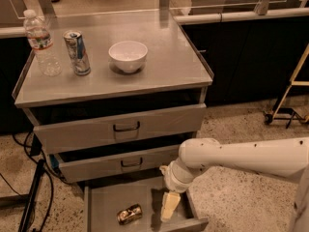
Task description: Pick orange can from bottom drawer and place on counter
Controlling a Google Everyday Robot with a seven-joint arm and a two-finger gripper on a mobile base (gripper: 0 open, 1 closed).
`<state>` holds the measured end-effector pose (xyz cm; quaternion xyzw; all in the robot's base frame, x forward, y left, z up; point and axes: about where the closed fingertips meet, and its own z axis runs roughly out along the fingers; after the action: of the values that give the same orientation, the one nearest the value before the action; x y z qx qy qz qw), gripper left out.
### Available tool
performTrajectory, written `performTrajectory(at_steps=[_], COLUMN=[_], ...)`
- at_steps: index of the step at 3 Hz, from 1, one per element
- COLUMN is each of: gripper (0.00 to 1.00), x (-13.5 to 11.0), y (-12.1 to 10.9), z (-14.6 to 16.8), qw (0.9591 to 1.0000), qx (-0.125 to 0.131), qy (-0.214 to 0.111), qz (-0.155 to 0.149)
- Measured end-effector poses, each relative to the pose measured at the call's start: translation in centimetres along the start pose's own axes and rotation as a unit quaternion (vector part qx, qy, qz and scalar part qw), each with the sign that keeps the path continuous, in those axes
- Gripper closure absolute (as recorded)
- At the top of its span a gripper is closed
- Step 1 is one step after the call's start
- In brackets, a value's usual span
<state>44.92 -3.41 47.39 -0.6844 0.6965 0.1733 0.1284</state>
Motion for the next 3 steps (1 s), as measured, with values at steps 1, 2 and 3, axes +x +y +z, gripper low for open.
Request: performTrajectory(at_steps=[1,2,3], gripper=[0.0,0.0,0.0], x=[-0.3,-1.1,-2.5], y=[-0.4,-2.0,-3.3], z=[2.9,6.9,10.6], qw=[0.9996,0.9981,0.9958], qx=[-0.011,-0.025,-0.045], qy=[-0.008,-0.01,-0.017], qz=[-0.025,-0.056,-0.078])
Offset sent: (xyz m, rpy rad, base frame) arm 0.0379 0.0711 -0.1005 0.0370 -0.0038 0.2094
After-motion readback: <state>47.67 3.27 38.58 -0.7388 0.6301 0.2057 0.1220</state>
